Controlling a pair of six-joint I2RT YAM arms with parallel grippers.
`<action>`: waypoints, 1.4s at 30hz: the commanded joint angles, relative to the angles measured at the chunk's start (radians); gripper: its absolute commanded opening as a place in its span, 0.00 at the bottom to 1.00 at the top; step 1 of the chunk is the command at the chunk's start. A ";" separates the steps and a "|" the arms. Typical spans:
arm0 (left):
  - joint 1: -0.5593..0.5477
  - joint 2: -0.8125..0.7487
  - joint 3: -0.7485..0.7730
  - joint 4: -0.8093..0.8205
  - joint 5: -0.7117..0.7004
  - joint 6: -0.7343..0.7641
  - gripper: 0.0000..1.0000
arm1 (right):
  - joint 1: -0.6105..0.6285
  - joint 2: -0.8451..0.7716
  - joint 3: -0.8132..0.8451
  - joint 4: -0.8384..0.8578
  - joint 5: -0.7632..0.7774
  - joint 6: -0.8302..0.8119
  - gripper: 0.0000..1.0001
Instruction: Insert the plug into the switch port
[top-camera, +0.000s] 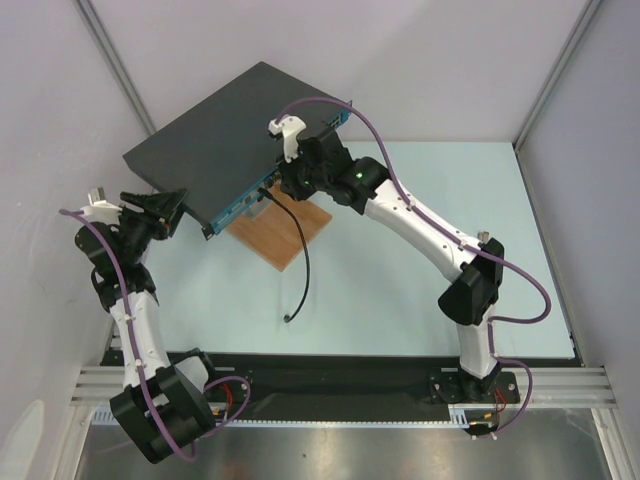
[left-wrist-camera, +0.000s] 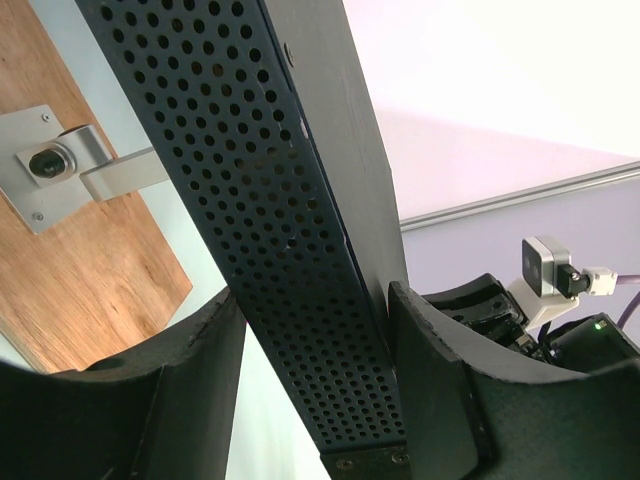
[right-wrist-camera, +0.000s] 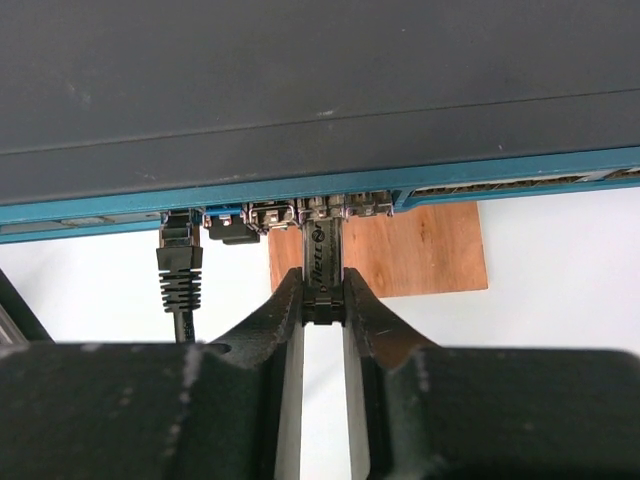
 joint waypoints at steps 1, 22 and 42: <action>-0.028 0.009 0.014 0.096 0.011 0.039 0.00 | 0.015 -0.022 -0.018 0.421 -0.062 -0.004 0.21; -0.028 0.016 0.031 0.099 0.011 0.040 0.00 | -0.044 -0.124 -0.204 0.394 -0.108 -0.047 0.54; -0.028 0.025 0.044 0.103 0.011 0.043 0.00 | -0.074 -0.206 -0.326 0.308 -0.201 -0.087 0.89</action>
